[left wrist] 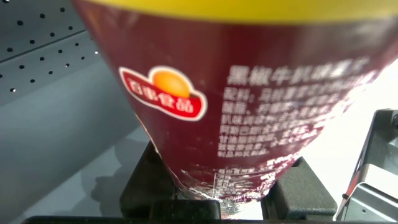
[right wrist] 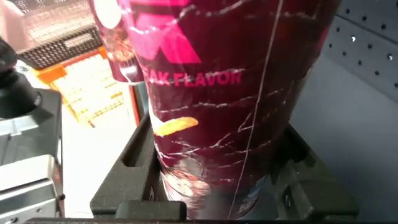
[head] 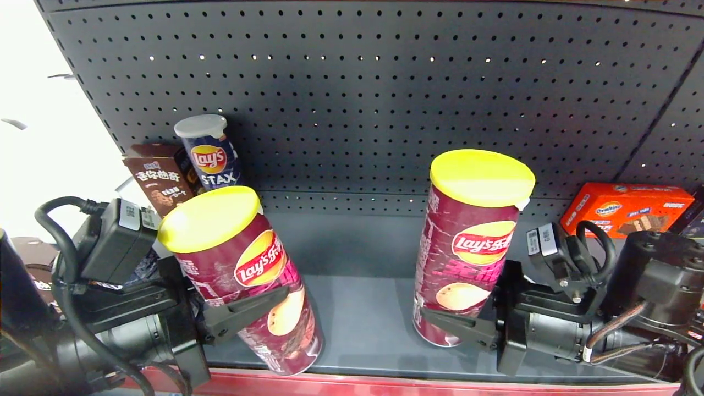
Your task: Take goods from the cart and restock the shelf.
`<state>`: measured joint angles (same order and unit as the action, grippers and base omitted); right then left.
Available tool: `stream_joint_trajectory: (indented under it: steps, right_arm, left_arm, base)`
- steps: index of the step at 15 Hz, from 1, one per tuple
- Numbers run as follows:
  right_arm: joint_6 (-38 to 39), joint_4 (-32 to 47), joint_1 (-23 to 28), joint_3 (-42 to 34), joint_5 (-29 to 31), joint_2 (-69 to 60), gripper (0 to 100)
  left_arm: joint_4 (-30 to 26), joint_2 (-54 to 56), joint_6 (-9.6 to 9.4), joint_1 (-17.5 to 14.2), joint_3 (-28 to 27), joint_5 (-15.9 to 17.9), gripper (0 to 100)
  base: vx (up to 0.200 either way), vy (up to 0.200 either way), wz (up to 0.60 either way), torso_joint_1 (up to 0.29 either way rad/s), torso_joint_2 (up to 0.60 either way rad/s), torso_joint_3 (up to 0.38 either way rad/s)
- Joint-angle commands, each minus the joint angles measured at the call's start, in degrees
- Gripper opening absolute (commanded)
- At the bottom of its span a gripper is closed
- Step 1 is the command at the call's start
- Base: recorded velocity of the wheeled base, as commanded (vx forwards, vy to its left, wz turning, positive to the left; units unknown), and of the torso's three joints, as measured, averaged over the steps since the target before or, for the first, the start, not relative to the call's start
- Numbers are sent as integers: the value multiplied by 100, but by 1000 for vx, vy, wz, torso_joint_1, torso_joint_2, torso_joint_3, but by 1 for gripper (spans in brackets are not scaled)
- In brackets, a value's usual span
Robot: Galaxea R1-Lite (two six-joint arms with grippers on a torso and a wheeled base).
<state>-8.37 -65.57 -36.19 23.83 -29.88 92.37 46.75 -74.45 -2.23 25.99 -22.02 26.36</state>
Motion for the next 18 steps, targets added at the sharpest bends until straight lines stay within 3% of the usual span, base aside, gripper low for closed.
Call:
stream_joint_trajectory:
  steps: [1, 18]
  right_arm:
    - [-6, -281, -81, -151, 79, 334, 0]
    - [-6, -984, 139, 43, 52, 1407, 0]
  left_arm:
    - [1, 0, -5, 3, 4, 1, 0]
    - [1, 44, -5, 11, 233, 1, 0]
  base:
    - [0, 0, 0, 0, 0, 0]
    - [0, 0, 0, 0, 0, 0]
